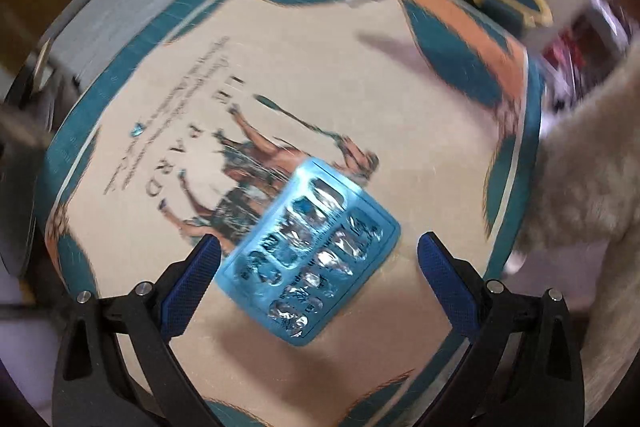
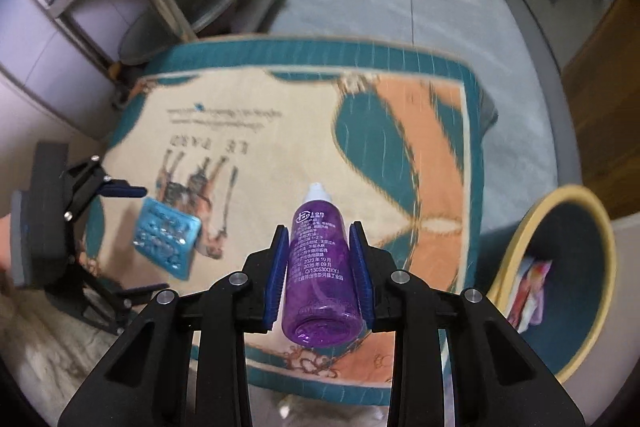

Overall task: Collect trash
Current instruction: 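Grasp the purple spray bottle with the right tool while the left tool grasps the blue blister pack, then carry the bottle and blister pack over the bin and open both tools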

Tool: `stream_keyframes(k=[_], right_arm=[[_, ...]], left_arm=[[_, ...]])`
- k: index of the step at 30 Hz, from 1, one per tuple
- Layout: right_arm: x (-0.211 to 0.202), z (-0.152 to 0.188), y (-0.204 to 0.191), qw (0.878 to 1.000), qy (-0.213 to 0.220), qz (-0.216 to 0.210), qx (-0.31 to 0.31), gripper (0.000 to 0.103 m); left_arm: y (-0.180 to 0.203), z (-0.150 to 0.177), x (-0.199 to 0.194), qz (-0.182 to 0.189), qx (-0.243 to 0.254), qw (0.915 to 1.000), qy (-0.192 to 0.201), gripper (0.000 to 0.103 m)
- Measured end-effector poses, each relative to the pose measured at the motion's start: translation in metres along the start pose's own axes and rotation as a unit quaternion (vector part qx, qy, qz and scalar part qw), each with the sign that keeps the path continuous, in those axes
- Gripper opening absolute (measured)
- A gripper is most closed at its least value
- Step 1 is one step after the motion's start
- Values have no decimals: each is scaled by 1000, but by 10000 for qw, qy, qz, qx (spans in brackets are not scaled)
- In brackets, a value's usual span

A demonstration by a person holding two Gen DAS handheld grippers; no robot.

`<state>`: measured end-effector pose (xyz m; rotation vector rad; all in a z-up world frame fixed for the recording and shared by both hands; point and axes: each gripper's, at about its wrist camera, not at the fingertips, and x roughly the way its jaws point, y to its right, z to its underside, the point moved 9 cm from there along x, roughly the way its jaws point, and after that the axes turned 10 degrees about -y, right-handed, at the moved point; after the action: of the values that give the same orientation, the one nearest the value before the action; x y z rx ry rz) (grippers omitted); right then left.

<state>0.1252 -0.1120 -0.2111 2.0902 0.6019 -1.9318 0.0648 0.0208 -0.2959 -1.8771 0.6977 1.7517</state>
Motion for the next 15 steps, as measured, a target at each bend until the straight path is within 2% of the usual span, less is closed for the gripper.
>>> stream_keyframes(k=[5,7,11,15], right_arm=[[17,2,-2,9997,-213,75,-46,33],[23,6,-4,9993,-336,96,-94,33],[33,11,-3,9987,-487,108,-124,32],[52,20,1,9960,-837,248,-200,32]], left_arm=[[0,0,15,-132,165,9996,-164,97],[-3,1,24,-62,122,9994,-321,98],[-8,-4,26,98,-44,9994,-316,96],[-21,-14,19,178,-451,9986,-208,75]])
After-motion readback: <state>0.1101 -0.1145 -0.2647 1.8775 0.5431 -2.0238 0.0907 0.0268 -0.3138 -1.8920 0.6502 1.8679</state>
